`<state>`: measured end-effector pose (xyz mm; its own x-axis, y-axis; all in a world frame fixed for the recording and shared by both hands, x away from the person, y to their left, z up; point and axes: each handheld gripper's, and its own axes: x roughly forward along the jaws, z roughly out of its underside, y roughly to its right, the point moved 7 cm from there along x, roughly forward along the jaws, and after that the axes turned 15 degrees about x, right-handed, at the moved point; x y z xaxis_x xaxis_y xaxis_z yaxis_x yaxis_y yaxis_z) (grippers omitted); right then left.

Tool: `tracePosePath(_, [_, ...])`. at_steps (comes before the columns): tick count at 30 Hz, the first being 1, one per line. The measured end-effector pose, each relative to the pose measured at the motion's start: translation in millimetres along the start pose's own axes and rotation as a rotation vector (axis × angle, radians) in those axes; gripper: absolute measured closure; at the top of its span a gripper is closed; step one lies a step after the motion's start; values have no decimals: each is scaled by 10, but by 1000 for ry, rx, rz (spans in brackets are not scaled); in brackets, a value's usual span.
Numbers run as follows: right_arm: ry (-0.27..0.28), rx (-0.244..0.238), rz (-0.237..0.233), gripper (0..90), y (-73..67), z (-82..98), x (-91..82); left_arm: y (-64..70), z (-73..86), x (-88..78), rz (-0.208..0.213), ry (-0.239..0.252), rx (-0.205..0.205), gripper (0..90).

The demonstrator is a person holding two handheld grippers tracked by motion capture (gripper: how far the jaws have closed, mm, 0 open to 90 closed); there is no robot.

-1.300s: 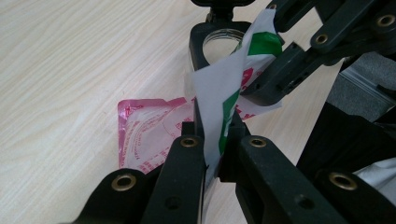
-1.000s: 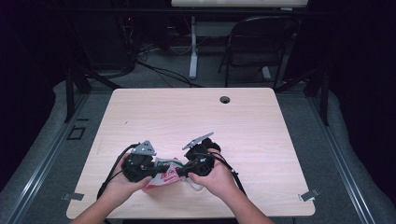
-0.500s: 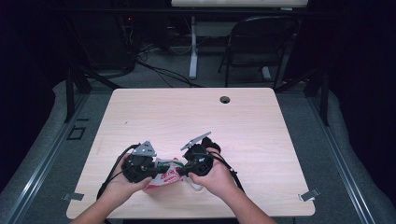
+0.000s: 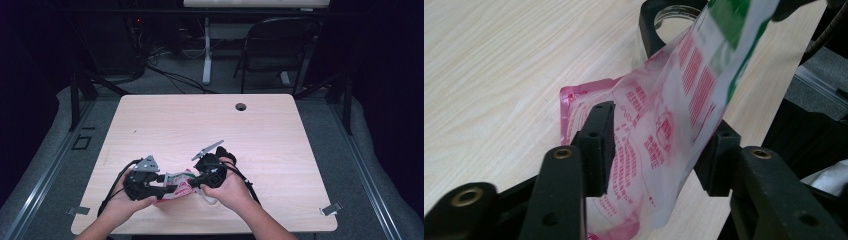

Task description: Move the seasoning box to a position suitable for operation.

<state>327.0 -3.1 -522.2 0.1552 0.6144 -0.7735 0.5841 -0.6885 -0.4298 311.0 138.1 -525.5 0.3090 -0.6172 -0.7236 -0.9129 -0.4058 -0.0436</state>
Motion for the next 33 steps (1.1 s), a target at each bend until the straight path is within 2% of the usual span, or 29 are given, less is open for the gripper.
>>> tracePosePath(4, [10,-2,0,900,-22,-18,3,-13,96,4,-15,35,28,512])
tracePosePath(8, [10,-8,2,900,-35,-32,-1,-29,211,40,-31,27,22,475])
tracePosePath(13, [13,-13,10,900,-47,-51,-2,-28,334,104,-30,12,19,458])
tracePosePath(16, [11,-11,8,900,-55,-58,-2,-16,412,159,-23,-10,13,449])
tracePosePath(22, [10,-12,7,900,-61,-70,-5,-20,533,272,-26,-21,-14,400])
tracePosePath(33, [8,-15,12,900,-65,-66,-7,-76,591,396,-45,16,-50,341])
